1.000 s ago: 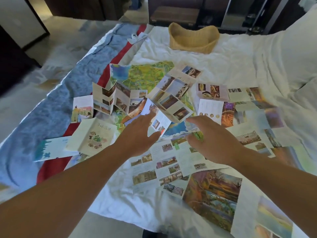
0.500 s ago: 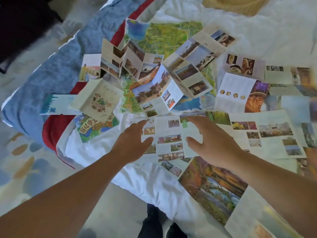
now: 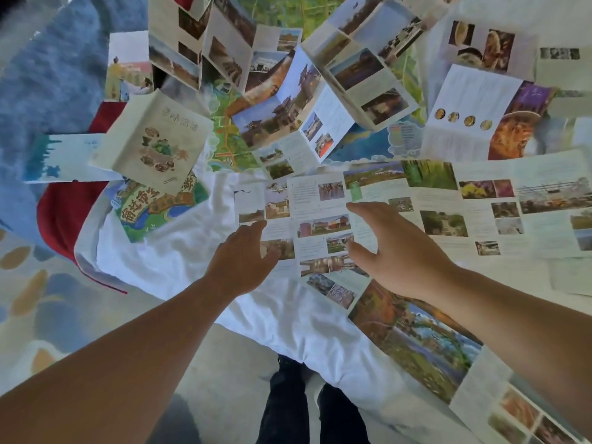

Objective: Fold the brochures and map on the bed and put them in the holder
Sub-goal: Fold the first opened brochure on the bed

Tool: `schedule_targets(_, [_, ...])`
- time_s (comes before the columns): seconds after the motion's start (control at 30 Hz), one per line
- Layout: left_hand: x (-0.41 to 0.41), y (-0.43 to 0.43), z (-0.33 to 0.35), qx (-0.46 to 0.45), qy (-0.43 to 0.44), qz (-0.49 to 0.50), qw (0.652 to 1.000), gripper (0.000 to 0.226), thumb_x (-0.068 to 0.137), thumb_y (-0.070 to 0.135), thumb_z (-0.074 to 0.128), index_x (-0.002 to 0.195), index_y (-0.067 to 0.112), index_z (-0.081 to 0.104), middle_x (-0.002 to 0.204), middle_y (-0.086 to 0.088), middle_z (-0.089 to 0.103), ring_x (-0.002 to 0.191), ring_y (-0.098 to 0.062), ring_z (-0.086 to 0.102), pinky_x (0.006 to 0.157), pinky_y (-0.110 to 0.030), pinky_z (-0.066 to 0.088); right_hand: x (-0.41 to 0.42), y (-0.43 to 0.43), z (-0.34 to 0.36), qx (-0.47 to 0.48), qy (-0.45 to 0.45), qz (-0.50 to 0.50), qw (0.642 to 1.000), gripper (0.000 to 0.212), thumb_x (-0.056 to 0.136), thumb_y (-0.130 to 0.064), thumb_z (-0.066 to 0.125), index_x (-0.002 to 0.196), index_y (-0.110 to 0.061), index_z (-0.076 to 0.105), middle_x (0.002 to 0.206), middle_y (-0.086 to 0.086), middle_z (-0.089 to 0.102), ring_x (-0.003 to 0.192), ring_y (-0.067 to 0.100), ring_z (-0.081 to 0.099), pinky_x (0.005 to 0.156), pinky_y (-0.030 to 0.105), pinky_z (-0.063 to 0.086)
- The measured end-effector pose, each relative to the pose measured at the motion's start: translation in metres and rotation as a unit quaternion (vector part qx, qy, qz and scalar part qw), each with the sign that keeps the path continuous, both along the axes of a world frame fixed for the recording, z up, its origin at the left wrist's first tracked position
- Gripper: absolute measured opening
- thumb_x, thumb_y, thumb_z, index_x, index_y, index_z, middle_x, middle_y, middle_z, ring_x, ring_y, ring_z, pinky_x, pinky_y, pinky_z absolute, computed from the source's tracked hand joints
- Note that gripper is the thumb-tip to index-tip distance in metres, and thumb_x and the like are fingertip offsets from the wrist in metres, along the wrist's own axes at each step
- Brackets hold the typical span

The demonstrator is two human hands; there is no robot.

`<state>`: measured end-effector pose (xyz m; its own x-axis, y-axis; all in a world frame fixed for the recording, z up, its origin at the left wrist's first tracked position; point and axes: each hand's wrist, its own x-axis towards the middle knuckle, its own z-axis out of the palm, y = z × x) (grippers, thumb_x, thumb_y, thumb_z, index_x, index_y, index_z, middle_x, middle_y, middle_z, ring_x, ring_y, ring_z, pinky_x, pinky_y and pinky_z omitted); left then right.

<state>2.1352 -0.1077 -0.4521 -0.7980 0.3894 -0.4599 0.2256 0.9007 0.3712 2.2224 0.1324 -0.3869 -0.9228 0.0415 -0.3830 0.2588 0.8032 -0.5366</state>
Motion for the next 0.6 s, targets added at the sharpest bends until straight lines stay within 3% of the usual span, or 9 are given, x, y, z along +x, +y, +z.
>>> schedule_targets(0.23, [-0.007, -0.008, -0.013, -0.022, -0.011, -0.001, 1.000, 0.063, 0.095, 0.040, 0.050, 0.149, 0.018, 0.028, 0.144, -0.009, 0.044, 0.130, -0.027, 0.044, 0.107, -0.045, 0.037, -0.004, -0.002, -0.011, -0.002, -0.012, -0.006, 1.000, 0.065, 0.095, -0.045, 0.051, 0.152, -0.030, 0.024, 0.157, -0.010, 0.026, 0.139, 0.014, 0.036, 0.109, 0.034, 0.035])
schedule_targets(0.43, [-0.009, -0.014, -0.025, -0.138, -0.006, -0.012, 0.990, 0.051, 0.094, 0.040, 0.048, 0.137, 0.017, 0.037, 0.124, -0.010, 0.052, 0.114, -0.030, 0.051, 0.092, -0.042, 0.042, -0.001, -0.005, -0.019, -0.012, -0.024, -0.006, 1.000, 0.064, 0.096, -0.045, 0.050, 0.153, -0.031, 0.024, 0.157, -0.011, 0.026, 0.141, 0.012, 0.033, 0.110, 0.033, 0.034])
schedule_targets(0.6, [-0.008, -0.015, -0.034, -0.151, -0.009, 0.004, 0.988, 0.046, 0.091, 0.038, 0.049, 0.131, 0.017, 0.041, 0.116, -0.009, 0.053, 0.109, -0.030, 0.052, 0.088, -0.041, 0.043, 0.001, -0.006, -0.021, -0.010, -0.025, -0.003, 1.000, 0.065, 0.097, -0.045, 0.051, 0.153, -0.031, 0.022, 0.158, -0.012, 0.025, 0.142, 0.011, 0.031, 0.109, 0.032, 0.032])
